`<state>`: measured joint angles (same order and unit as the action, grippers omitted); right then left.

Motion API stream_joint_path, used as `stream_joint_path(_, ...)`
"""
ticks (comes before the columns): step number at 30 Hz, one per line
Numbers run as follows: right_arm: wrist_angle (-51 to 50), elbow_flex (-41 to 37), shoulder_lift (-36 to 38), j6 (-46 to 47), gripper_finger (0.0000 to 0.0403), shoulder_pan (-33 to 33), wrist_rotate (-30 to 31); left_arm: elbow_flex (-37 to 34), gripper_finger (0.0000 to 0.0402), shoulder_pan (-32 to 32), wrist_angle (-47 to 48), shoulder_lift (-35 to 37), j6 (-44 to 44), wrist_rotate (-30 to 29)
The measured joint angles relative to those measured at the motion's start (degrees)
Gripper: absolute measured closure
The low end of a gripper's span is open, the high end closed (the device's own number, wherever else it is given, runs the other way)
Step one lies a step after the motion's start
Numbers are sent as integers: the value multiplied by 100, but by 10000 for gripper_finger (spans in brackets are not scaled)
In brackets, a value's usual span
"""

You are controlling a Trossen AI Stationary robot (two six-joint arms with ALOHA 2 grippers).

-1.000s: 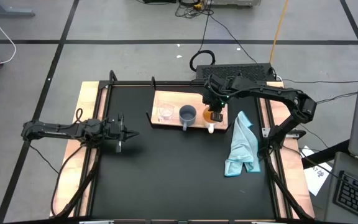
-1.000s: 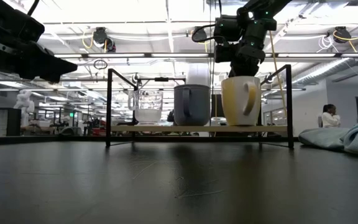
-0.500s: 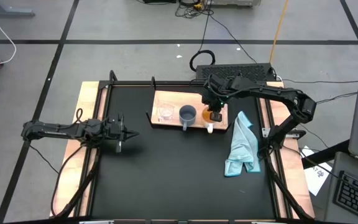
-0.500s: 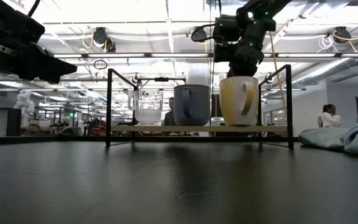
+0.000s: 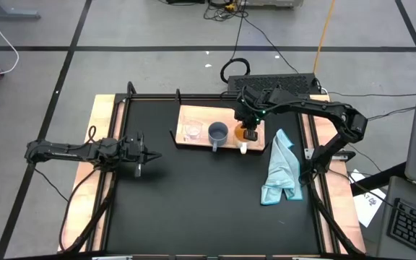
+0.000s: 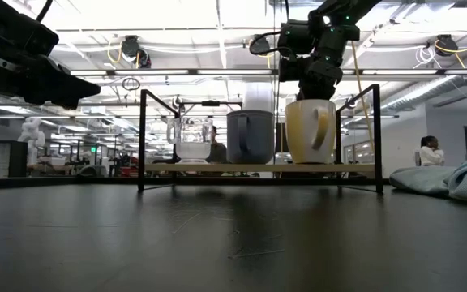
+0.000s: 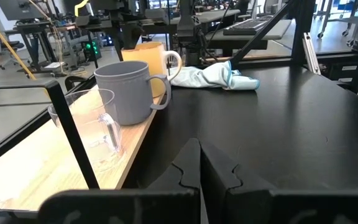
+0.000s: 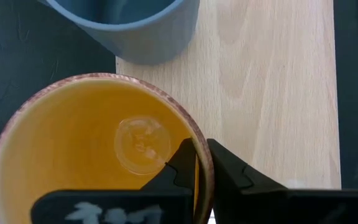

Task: Stack small to large cups/mugs on shelf
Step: Put the yellow mug on the shelf

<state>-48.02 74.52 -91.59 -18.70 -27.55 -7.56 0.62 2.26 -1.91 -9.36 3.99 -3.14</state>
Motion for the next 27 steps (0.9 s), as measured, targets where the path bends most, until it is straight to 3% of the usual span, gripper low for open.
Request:
stream_joint_path(18, 123, -11, -13, -2, 367, -53, 85, 0, 401, 0, 28, 0, 4, 2)
stream_joint_path(27, 104, -17, -20, 26, 328, 120, 29, 0, 401, 0, 35, 0, -7, 2)
